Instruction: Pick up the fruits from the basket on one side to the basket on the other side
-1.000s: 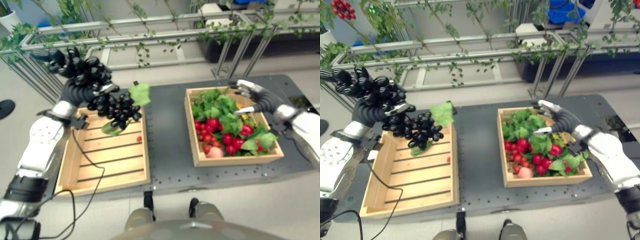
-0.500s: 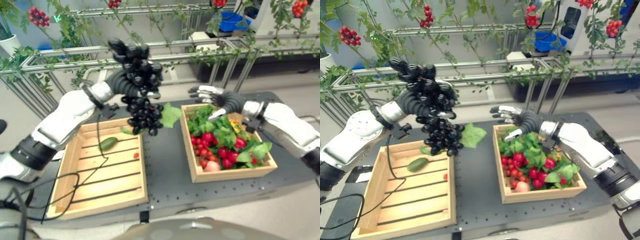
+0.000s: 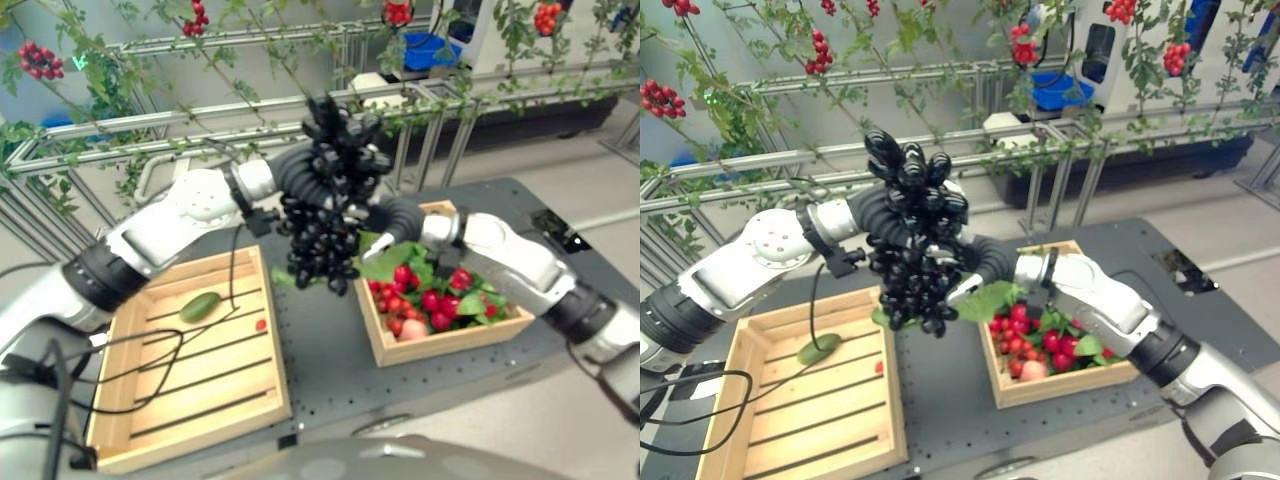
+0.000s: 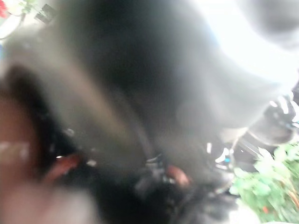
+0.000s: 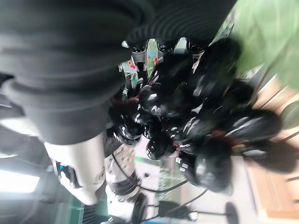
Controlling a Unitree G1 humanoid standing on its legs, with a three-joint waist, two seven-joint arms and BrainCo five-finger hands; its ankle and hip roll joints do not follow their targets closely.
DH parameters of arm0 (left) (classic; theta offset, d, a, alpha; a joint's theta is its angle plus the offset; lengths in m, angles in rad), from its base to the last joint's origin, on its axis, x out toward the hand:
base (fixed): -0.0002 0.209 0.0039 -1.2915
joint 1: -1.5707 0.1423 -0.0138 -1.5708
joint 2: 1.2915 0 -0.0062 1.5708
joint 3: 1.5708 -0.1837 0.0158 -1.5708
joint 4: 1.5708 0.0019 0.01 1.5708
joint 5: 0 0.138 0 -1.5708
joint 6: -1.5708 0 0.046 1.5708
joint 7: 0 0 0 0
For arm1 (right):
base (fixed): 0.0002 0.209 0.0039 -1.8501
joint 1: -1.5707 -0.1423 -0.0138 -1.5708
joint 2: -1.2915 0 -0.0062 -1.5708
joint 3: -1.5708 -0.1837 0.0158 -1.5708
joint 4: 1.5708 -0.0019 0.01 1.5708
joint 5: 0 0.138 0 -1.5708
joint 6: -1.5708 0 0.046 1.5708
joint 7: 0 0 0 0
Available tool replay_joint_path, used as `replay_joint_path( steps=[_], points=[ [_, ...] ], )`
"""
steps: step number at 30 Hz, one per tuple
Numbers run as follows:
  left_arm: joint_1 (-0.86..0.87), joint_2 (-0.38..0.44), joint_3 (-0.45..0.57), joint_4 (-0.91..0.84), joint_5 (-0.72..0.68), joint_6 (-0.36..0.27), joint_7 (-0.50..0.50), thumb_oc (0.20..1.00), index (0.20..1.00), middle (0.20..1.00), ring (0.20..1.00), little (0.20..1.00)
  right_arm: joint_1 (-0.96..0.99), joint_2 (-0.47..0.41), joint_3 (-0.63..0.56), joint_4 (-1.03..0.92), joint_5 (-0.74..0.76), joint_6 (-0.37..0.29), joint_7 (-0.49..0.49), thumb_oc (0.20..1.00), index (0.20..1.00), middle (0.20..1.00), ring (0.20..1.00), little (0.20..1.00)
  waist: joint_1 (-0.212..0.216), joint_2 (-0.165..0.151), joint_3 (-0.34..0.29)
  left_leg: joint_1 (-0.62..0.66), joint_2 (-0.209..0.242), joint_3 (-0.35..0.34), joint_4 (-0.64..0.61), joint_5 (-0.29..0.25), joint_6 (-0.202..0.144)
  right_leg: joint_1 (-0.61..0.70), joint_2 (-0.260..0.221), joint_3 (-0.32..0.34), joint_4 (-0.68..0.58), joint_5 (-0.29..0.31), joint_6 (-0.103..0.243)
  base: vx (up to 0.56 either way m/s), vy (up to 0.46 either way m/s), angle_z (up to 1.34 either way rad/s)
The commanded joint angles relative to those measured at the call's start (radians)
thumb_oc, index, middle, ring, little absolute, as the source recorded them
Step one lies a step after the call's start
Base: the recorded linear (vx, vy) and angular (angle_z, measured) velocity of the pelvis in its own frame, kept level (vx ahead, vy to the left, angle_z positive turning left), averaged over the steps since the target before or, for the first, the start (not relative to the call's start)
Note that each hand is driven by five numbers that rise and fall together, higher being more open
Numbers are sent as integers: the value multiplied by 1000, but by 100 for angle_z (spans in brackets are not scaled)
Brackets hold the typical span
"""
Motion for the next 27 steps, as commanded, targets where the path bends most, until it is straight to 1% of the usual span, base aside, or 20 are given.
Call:
replay_joint_path(
  steps=[1,3,4,5,6,8,17,18,19,20,21,22,23,27],
  points=[
    [-142,-25,-1,84,29,-40,29,200,200,200,200,200,-53,53,1,-70,66,-50,0,1000,1000,1000,1000,1000,3,-36,-22,28,5,19,38,-111,-6,-41,-40,6,-11,34,103,0,0,0],
    [-150,-66,-15,101,69,-39,32,200,200,200,200,200,-46,85,8,-91,67,-49,0,1000,1000,1000,1000,1000,-2,-37,-21,28,5,23,39,-112,-4,-44,-39,11,-11,34,103,1,-1,-2],
    [-150,-66,-15,101,69,-39,32,200,200,200,200,200,-45,85,8,-91,67,-48,-1,1000,1000,1000,1000,1000,-1,-37,-21,28,5,23,39,-112,-4,-44,-39,12,-11,34,103,5,-9,-9],
    [-147,-83,-16,112,96,-38,35,200,200,200,200,200,-36,108,11,-97,73,-47,0,1000,1000,1000,1000,1000,-3,-38,-19,28,6,23,41,-114,-3,-45,-37,14,-9,34,103,0,-7,-10],
    [-147,-83,-16,112,97,-38,35,200,200,200,200,200,-36,109,11,-97,73,-47,0,1000,1000,1000,1000,1000,-3,-38,-19,28,6,23,41,-114,-3,-46,-37,14,-9,34,103,7,-12,-12],
    [-136,-99,-6,119,122,-41,43,200,200,200,200,200,-20,142,17,-104,92,-40,1,1000,1000,1000,1000,1000,-5,-40,-16,27,7,24,44,-116,-2,-48,-35,19,-6,31,101,7,-6,-8],
    [-95,-149,17,142,162,-43,48,200,200,200,200,200,-18,196,35,-111,91,-41,1,1000,1000,1000,1000,1000,-8,-43,-15,26,10,27,53,-125,-1,-51,-32,25,0,23,98,3,-1,-2],
    [-87,-173,22,149,166,-42,51,200,200,200,200,200,-13,214,32,-108,91,-46,-2,956,956,956,956,956,-10,-45,-14,25,11,26,55,-126,-1,-51,-30,26,3,21,97,0,0,0],
    [-87,-173,22,149,166,-42,51,200,200,200,200,200,-13,214,32,-108,91,-46,-2,915,915,915,915,915,-10,-45,-14,25,11,26,55,-126,-1,-51,-30,25,3,21,97,0,0,0],
    [-82,-197,30,160,172,-40,56,200,200,200,200,200,-7,230,23,-98,87,-56,-11,699,699,699,699,699,-12,-46,-14,24,13,25,57,-128,-1,-51,-31,25,4,20,97,0,0,0],
    [-82,-197,30,161,172,-40,56,200,200,200,200,200,-7,230,23,-98,86,-56,-11,611,611,611,611,611,-11,-46,-14,24,13,25,57,-128,-1,-51,-31,25,4,20,97,0,0,0],
    [-77,-214,37,161,177,-39,58,200,200,200,200,200,3,243,15,-93,84,-64,-19,222,222,222,222,222,-13,-46,-15,25,14,26,59,-130,-1,-49,-30,26,3,18,97,0,0,0],
    [-77,-214,36,161,177,-39,58,200,200,200,200,200,3,243,15,-93,84,-64,-19,200,200,200,200,200,-13,-46,-16,25,14,26,59,-130,-1,-49,-30,26,3,18,97,0,0,0],
    [-65,-244,53,164,183,-44,70,200,200,200,200,200,24,262,4,-92,83,-70,-21,200,200,200,200,200,-13,-48,-17,25,12,25,60,-132,0,-48,-30,26,-2,20,98,0,0,0]
  ],
)
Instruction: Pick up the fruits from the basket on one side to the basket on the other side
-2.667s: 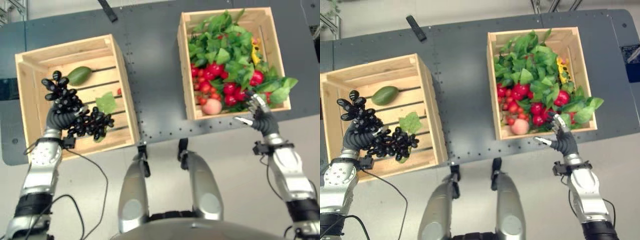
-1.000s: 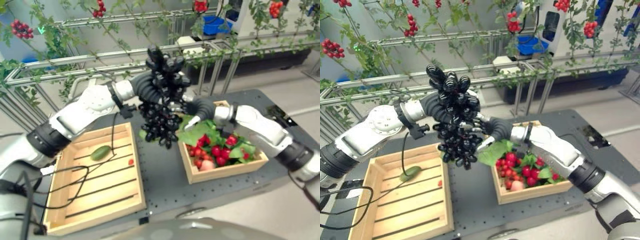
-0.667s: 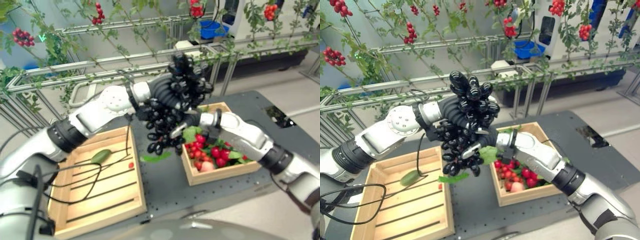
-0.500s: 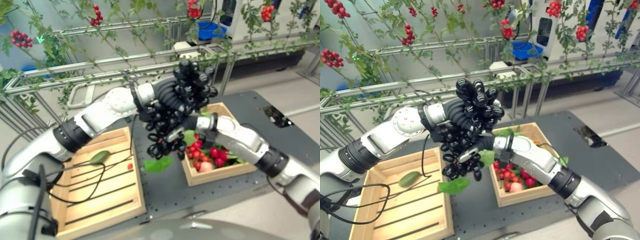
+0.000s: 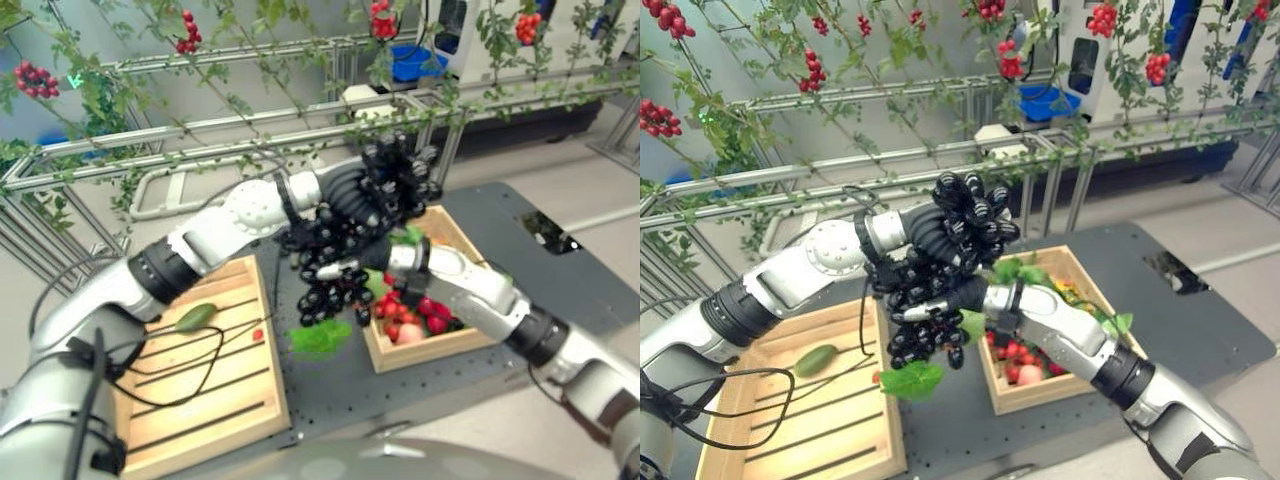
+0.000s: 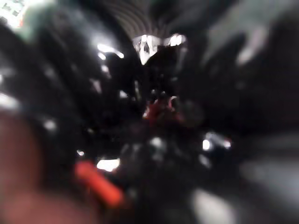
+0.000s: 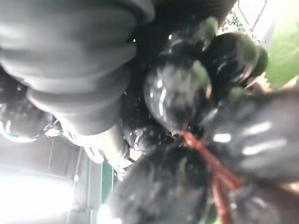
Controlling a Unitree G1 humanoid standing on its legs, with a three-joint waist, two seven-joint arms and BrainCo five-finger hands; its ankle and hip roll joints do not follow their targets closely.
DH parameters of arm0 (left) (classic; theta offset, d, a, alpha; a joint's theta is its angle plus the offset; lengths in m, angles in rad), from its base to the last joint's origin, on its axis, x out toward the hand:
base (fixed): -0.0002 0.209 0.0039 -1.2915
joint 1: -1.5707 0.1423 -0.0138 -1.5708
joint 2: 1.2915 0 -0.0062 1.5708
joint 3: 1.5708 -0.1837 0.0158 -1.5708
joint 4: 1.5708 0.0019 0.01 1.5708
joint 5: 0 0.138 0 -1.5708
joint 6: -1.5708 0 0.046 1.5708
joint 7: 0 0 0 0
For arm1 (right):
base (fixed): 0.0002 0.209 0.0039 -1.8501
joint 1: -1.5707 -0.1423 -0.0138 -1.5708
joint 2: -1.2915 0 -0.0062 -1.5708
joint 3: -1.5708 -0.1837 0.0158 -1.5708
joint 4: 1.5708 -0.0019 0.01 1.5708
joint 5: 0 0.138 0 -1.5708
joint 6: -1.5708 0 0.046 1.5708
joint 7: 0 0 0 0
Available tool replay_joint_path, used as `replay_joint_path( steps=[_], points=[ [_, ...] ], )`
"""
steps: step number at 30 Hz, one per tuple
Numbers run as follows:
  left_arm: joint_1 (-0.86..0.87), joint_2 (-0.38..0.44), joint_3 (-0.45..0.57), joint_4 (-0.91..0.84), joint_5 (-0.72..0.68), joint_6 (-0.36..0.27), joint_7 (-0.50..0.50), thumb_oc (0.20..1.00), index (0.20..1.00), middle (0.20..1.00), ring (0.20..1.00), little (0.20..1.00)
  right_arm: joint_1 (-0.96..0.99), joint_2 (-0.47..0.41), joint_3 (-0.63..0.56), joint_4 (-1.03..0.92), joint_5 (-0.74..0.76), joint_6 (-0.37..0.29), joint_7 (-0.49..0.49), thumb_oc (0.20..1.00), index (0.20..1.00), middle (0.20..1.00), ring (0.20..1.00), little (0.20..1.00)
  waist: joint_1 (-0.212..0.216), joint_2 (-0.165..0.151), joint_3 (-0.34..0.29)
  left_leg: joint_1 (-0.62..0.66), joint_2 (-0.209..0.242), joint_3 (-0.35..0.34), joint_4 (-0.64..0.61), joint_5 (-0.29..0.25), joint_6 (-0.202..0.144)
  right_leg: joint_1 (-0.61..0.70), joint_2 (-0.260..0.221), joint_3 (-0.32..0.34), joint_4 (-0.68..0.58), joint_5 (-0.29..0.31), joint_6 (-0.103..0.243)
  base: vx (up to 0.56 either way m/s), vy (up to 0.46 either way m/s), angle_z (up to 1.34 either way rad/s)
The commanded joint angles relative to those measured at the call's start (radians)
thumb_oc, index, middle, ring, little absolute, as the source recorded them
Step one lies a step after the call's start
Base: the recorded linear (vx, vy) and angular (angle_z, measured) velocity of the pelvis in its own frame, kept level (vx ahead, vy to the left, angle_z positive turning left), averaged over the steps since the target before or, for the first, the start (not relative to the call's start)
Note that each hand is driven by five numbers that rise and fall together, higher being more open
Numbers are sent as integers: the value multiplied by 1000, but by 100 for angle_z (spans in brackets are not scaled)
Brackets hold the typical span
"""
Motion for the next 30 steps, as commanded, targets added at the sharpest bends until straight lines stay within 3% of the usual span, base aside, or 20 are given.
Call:
replay_joint_path(
  steps=[1,12,17,19,20,22,25,27,30],
  points=[
    [-76,-81,59,82,8,-37,70,200,200,200,200,200,-91,134,-27,-100,49,-75,16,200,200,200,200,200,-14,-48,14,27,3,2,60,-129,3,-34,-41,1,3,13,101,0,0,0],
    [-21,-93,105,77,16,-38,76,200,200,200,200,200,-64,141,-45,-103,56,-80,10,200,200,200,200,200,-15,-50,7,25,1,5,73,-138,5,-30,-42,7,-5,17,99,0,0,0],
    [8,-98,127,85,4,-37,77,200,200,200,200,200,-35,122,-73,-112,59,-88,5,200,200,200,200,200,-21,-59,15,4,-3,14,157,-179,7,-32,-48,23,-1,19,97,-11,11,-4],
    [13,-97,134,90,-14,-36,72,1000,1000,1000,1000,1000,-16,93,-100,-126,54,-93,4,200,200,200,200,200,-26,-65,25,-17,-5,23,215,-201,9,-38,-52,38,6,21,97,-66,57,-17],
    [15,-92,139,108,-35,-36,71,1000,1000,1000,1000,1000,-2,55,-134,-126,40,-103,3,200,200,200,200,200,-35,-68,43,-42,-6,31,273,-221,15,-53,-55,66,21,26,98,-69,57,-19],
    [19,-89,146,107,-47,-40,68,1000,1000,1000,1000,1000,3,36,-148,-136,29,-107,6,200,200,200,200,200,-38,-68,46,-42,-7,42,277,-230,20,-60,-56,82,26,28,100,-70,122,-24],
    [61,-80,188,114,-84,-47,66,1000,1000,1000,1000,1000,108,-46,-277,-146,4,-127,-3,200,200,200,200,200,-57,-60,58,-29,-30,100,288,-259,50,-104,-69,160,64,46,126,-73,211,-57],
    [68,-78,196,113,-94,-50,60,1000,1000,1000,1000,1000,132,-72,-310,-150,-4,-130,0,200,200,200,200,200,-64,-60,60,-29,-37,114,290,-263,55,-117,-74,176,69,53,136,-78,182,-44],
    [87,-91,234,133,-126,-64,58,1000,1000,1000,1000,1000,203,-145,-430,-142,-51,-158,-18,200,200,200,200,200,-100,-67,91,-43,-65,181,292,-273,62,-173,-105,242,39,155,204,-235,178,-54]
  ],
)
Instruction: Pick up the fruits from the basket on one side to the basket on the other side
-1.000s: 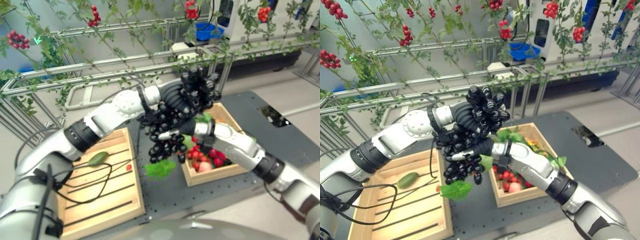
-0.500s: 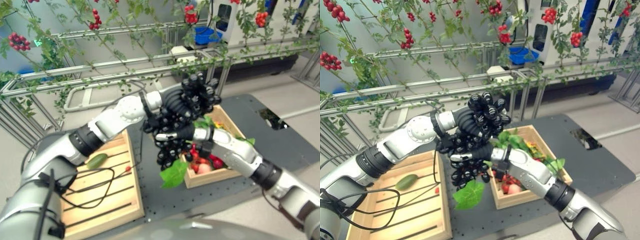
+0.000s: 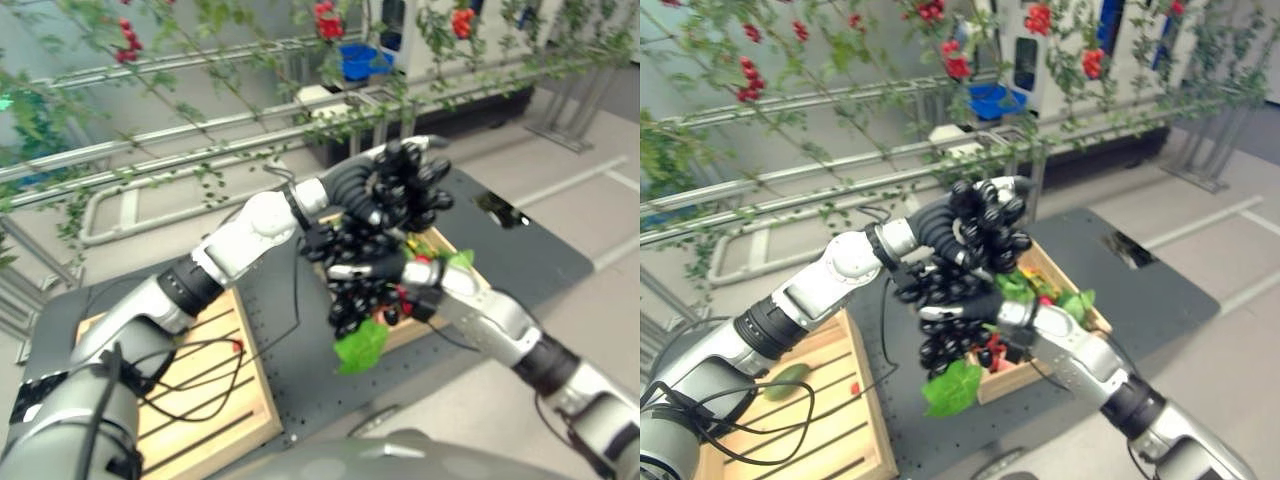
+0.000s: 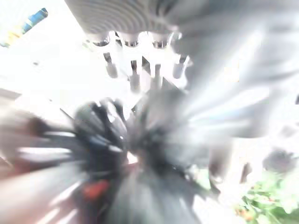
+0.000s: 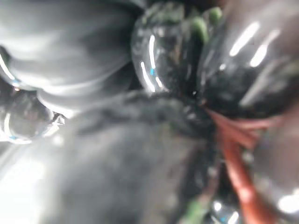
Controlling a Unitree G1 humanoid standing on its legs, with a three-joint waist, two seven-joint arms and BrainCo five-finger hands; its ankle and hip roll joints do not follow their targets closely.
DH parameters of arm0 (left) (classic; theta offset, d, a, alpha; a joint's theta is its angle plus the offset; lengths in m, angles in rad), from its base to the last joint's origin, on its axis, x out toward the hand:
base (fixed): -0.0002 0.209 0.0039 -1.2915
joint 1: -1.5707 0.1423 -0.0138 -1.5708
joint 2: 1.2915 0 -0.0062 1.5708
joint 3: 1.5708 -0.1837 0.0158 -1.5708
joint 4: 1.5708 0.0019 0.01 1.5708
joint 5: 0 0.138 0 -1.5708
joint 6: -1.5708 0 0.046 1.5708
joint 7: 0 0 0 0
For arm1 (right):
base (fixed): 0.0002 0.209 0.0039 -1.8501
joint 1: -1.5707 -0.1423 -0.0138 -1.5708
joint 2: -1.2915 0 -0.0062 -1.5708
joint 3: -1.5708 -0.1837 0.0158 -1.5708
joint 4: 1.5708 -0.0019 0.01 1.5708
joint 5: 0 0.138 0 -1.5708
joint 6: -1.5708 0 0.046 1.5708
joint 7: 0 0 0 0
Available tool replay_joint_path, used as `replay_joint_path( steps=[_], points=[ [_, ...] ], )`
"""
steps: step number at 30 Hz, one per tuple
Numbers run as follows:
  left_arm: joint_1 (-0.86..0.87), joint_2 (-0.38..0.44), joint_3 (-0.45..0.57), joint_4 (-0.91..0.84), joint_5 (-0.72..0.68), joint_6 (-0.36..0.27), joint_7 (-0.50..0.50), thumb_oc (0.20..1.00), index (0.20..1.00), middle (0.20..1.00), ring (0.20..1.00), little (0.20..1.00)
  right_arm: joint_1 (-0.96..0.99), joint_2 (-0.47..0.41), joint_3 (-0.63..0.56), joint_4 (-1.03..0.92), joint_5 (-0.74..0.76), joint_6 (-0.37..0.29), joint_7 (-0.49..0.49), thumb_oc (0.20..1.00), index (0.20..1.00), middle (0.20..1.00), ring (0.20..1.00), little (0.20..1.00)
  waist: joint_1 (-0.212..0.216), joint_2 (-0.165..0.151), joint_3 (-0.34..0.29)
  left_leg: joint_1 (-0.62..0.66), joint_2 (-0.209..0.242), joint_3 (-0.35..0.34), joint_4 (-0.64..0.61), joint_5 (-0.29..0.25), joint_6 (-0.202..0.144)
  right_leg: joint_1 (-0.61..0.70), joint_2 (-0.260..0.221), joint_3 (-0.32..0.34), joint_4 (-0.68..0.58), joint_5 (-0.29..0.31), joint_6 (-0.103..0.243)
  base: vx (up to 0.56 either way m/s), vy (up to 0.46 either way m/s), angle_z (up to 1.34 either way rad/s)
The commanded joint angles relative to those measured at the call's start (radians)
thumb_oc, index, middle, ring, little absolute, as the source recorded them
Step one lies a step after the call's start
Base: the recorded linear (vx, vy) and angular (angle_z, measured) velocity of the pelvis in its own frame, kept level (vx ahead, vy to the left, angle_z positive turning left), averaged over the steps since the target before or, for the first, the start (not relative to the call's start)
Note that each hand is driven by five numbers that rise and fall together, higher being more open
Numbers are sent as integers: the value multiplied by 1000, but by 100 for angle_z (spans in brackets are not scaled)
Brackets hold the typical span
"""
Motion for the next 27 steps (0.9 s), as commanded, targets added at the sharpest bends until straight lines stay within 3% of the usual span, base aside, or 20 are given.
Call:
replay_joint_path(
  steps=[1,2,3,4,5,8,12,14,19,21,22,24,25,26,27],
  points=[
    [-5,48,121,41,-99,-50,19,1000,1000,1000,1000,1000,-43,-59,-206,-81,-24,-143,-29,200,200,200,200,200,-23,-36,50,-45,-11,90,156,-167,22,-87,-92,18,-128,222,168,-287,69,-65],
    [-6,47,120,42,-99,-50,18,1000,1000,1000,1000,1000,-43,-60,-207,-81,-24,-143,-29,200,200,200,200,200,-21,-36,50,-45,-11,91,157,-168,21,-87,-91,20,-128,223,168,-261,48,-120],
    [2,57,137,41,-103,-50,30,1000,1000,1000,1000,1000,-40,-55,-237,-55,-28,-157,-47,200,200,200,200,200,-5,-29,57,-40,3,137,129,-149,13,-106,-124,-77,-143,227,168,-136,141,-170],
    [53,104,196,22,-114,-38,41,1000,1000,1000,1000,1000,-24,-82,-286,-41,-52,-165,-64,200,200,200,200,200,34,-5,61,-16,27,187,54,-114,-5,-103,-181,-331,-143,197,158,-234,155,-206],
    [90,128,237,9,-122,-37,43,1000,1000,1000,1000,1000,-14,-78,-302,-28,-42,-161,-68,200,200,200,200,200,51,-4,63,-10,30,219,32,-92,-1,-89,-213,-434,-113,188,151,-228,120,-181],
    [160,168,310,-4,-127,-33,57,1000,1000,1000,1000,1000,-19,-70,-315,48,-54,-158,-78,200,200,200,200,200,71,8,53,-1,43,294,-19,-57,9,-37,-227,-564,10,135,128,-178,7,-159],
    [241,190,392,-25,-143,-38,58,1000,1000,1000,1000,1000,-29,-58,-317,85,-43,-154,-75,200,200,200,200,200,83,3,48,21,44,353,-37,-52,16,10,-196,-574,66,91,128,-33,-100,-75],
    [298,183,453,-43,-149,-45,65,1000,1000,1000,1000,1000,-6,-60,-330,85,-36,-154,-66,200,200,200,200,200,90,-14,32,22,54,383,-22,-53,6,57,-144,-567,-63,68,112,22,-292,-65],
    [413,155,562,-60,-177,-61,61,1000,1000,1000,1000,1000,74,-77,-422,39,-22,-166,-51,200,200,200,200,200,61,-2,32,41,137,430,57,-40,-35,39,-92,-523,-59,20,70,95,-311,-57],
    [458,129,602,-64,-180,-66,73,1000,1000,1000,1000,1000,119,-77,-473,38,-13,-177,-57,200,200,200,200,200,43,-8,34,33,206,426,166,-39,-59,46,-53,-484,-42,-31,32,163,-397,-20],
    [462,129,603,-67,-180,-66,72,1000,1000,1000,1000,1000,123,-77,-474,36,-13,-177,-57,200,200,200,200,200,44,-7,34,30,216,425,181,-44,-63,47,-49,-483,-42,-35,28,168,-375,-20],
    [498,98,639,-61,-193,-69,91,1000,1000,1000,1000,1000,130,-82,-493,51,-26,-194,-73,200,200,200,200,200,52,-20,43,-2,304,370,342,24,-113,93,15,-439,-74,-70,-9,203,-429,-40],
    [538,69,663,-82,-186,-76,107,1000,1000,1000,1000,1000,130,-83,-505,49,-29,-207,-82,200,200,200,200,200,76,-33,65,-38,313,264,431,70,-128,123,46,-397,-96,-84,-36,174,-379,-63],
    [542,67,665,-87,-184,-74,109,1000,1000,1000,1000,1000,130,-84,-505,48,-29,-207,-83,200,200,200,200,200,74,-30,67,-42,321,258,441,71,-133,127,51,-399,-99,-85,-39,96,-253,-99],
    [596,42,700,-116,-173,-77,124,1000,1000,1000,1000,1000,120,-87,-504,52,-47,-210,-95,200,200,200,200,200,94,-38,77,-74,272,142,496,48,-114,133,66,-359,-112,-87,-51,-55,-125,-107]
  ],
)
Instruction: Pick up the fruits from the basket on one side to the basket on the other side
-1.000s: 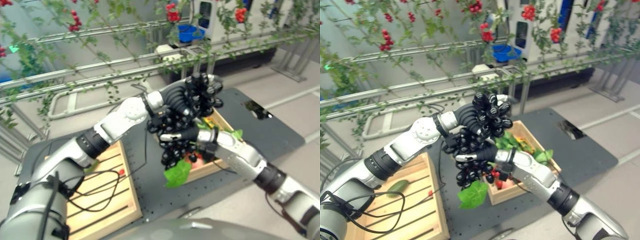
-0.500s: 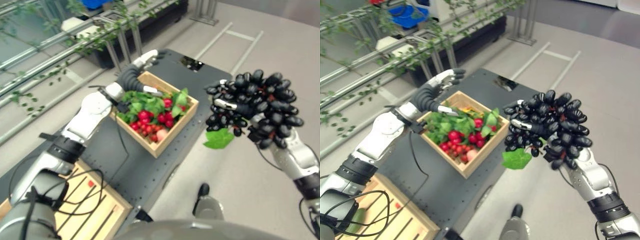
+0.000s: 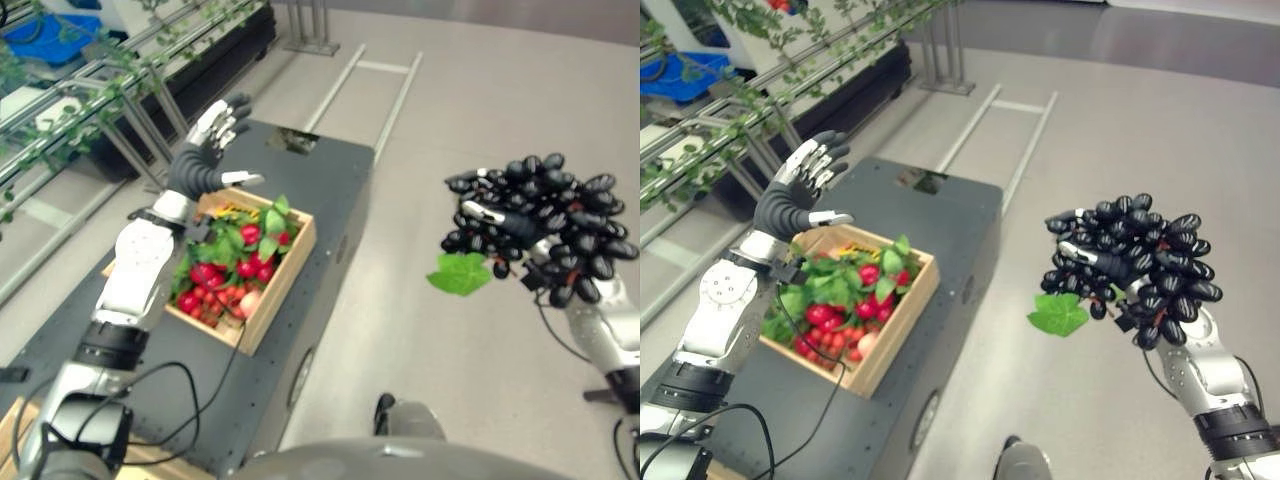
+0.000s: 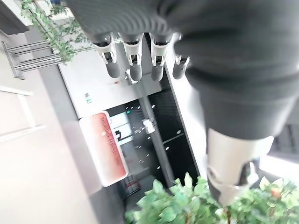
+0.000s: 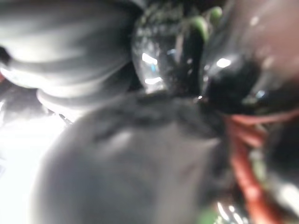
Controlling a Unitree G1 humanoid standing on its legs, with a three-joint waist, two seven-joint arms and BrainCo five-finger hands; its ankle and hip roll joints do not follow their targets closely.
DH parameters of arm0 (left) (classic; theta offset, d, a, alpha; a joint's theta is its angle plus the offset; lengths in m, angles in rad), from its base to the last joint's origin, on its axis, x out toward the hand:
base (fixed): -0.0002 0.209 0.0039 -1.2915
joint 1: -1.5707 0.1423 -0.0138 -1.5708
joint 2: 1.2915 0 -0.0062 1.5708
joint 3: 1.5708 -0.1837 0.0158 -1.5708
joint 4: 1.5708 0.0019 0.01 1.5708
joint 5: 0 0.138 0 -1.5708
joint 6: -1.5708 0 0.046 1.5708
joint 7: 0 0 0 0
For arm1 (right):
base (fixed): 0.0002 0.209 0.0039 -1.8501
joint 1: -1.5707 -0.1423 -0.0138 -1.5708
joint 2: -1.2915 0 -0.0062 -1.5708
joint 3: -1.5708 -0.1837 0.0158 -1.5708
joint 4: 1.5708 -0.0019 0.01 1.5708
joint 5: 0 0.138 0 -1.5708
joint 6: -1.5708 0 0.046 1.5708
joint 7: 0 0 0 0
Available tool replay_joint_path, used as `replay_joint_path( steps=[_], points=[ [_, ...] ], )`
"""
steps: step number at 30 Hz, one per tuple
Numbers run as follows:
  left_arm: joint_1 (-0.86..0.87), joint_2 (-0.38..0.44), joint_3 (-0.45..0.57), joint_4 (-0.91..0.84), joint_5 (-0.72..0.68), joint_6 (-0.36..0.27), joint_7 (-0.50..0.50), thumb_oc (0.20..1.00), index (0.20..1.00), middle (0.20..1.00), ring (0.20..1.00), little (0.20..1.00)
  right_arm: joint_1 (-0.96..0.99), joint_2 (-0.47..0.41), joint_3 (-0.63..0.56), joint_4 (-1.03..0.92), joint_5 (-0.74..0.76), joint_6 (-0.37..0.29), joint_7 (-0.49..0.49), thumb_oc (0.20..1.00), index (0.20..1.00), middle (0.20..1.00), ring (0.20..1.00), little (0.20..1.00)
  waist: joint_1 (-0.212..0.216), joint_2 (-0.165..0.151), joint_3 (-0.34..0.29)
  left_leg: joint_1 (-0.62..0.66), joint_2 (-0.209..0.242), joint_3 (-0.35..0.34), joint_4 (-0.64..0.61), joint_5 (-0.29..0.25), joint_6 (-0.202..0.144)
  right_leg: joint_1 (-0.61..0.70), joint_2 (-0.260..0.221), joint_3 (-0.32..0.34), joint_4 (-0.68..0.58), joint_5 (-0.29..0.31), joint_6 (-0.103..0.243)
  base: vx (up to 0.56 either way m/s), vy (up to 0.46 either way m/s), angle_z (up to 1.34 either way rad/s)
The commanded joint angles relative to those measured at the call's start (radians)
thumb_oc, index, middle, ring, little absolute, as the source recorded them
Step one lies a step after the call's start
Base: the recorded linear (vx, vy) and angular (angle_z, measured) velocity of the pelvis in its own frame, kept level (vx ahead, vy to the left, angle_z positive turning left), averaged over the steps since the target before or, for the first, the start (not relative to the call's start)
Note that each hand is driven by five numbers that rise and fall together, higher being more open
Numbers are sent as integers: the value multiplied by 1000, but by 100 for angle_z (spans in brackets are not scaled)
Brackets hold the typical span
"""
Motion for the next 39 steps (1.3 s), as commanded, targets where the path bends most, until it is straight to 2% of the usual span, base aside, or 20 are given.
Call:
replay_joint_path(
  steps=[1,2,4,5,6,7,8,9,10,11,12,13,15,16,17,19,24,34,39],
  points=[
    [108,-27,99,-110,-24,-67,53,1000,1000,1000,1000,1000,-55,2,-84,-65,16,-109,-35,200,200,200,200,200,28,-51,-7,-196,-139,-210,149,-56,-5,119,79,90,-193,19,79,-19,-141,-96],
    [130,-43,119,-106,-6,-69,73,1000,1000,1000,1000,1000,-58,13,-85,-53,14,-118,-44,200,200,200,200,200,39,-59,-9,-252,-200,-263,143,-88,9,128,78,114,-202,26,82,19,-128,-82],
    [205,-68,198,-107,17,-78,84,1000,1000,1000,1000,1000,-20,38,-143,-68,-18,-131,-51,200,200,200,200,200,48,-71,-9,-284,-225,-271,87,-122,48,143,96,183,-213,30,83,161,-76,-103],
    [206,-69,198,-108,17,-78,84,1000,1000,1000,1000,1000,-18,38,-143,-69,-19,-131,-51,200,200,200,200,200,50,-71,-10,-283,-226,-269,85,-122,49,142,96,184,-213,30,84,213,30,-116],
    [248,-97,209,-112,60,-80,101,1000,1000,1000,1000,1000,-19,57,-151,-32,-34,-143,-65,200,200,200,200,200,87,-74,-2,-383,-317,-402,4,-123,61,155,106,245,-213,34,88,112,36,-101],
    [249,-97,210,-115,61,-78,103,1000,1000,1000,1000,1000,-20,57,-150,-31,-34,-143,-65,200,200,200,200,200,85,-76,-7,-385,-321,-401,-6,-114,62,150,103,244,-214,37,88,232,55,-123],
    [277,-109,233,-133,86,-82,114,1000,1000,1000,1000,1000,-21,73,-150,-25,-46,-149,-71,200,200,200,200,200,109,-70,-3,-402,-358,-502,-72,-90,55,163,125,285,-209,27,89,254,48,-129],
    [308,-127,268,-146,94,-90,126,1000,1000,1000,1000,1000,-22,102,-142,-27,-51,-154,-71,200,200,200,200,200,130,-65,-2,-396,-377,-612,-177,-33,42,174,148,341,-205,21,87,258,46,-153],
    [310,-127,269,-147,94,-90,125,1000,1000,1000,1000,1000,-22,103,-141,-27,-51,-154,-71,200,200,200,200,200,131,-67,-1,-388,-378,-610,-190,-26,42,174,146,343,-205,22,86,277,47,-186],
    [312,-125,293,-133,106,-101,143,1000,1000,1000,1000,1000,-21,114,-148,-16,-68,-162,-80,200,200,200,200,200,136,-62,-4,-393,-400,-665,-237,-7,40,183,162,385,-204,14,85,140,19,-144],
    [311,-125,293,-131,106,-102,144,1000,1000,1000,1000,1000,-22,114,-148,-16,-69,-162,-80,200,200,200,200,200,138,-62,-4,-391,-400,-663,-241,-5,40,182,162,387,-203,15,85,248,56,-113],
    [316,-120,305,-130,133,-109,157,1000,1000,1000,1000,1000,-37,127,-133,-5,-83,-165,-91,200,200,200,200,200,138,-57,-4,-364,-408,-661,-252,-23,58,183,180,422,-188,3,85,135,74,-92],
    [324,-124,318,-130,135,-111,152,1000,1000,1000,1000,1000,-35,131,-135,-13,-84,-158,-83,200,200,200,200,200,139,-51,-9,-346,-404,-653,-267,-19,63,182,185,430,-191,1,88,117,92,-122],
    [328,-138,328,-141,140,-119,164,1000,1000,1000,1000,1000,-37,137,-131,-5,-85,-155,-84,200,200,200,200,200,140,-53,-20,-328,-419,-659,-279,-29,68,191,178,447,-194,-2,97,237,135,-132],
    [330,-145,344,-136,133,-126,173,1000,1000,1000,1000,1000,-26,146,-127,3,-84,-152,-76,200,200,200,200,200,125,-54,-48,-301,-416,-637,-293,-42,75,201,167,462,-189,-14,104,239,136,-119],
    [346,-137,355,-139,147,-125,168,1000,1000,1000,1000,1000,-13,144,-131,-10,-85,-141,-69,200,200,200,200,200,122,-53,-59,-276,-415,-612,-302,-51,86,201,159,481,-181,-17,106,192,110,-61],
    [354,-145,358,-150,150,-126,173,1000,1000,1000,1000,1000,-4,146,-136,-11,-93,-137,-67,200,200,200,200,200,110,-58,-78,-245,-419,-566,-296,-90,103,200,142,504,-181,-16,122,112,74,-34],
    [361,-147,364,-164,172,-129,192,1000,1000,1000,1000,1000,-3,133,-155,-20,-93,-138,-70,200,200,200,200,200,104,-49,-97,-212,-423,-515,-285,-138,113,202,121,515,-198,-3,152,37,46,-8],
    [347,-146,361,-173,191,-135,214,1000,1000,1000,1000,1000,-5,112,-182,-3,-118,-148,-99,200,200,200,200,200,88,-33,-96,-187,-423,-465,-291,-168,124,188,105,541,-196,12,192,-6,117,-33]
  ],
)
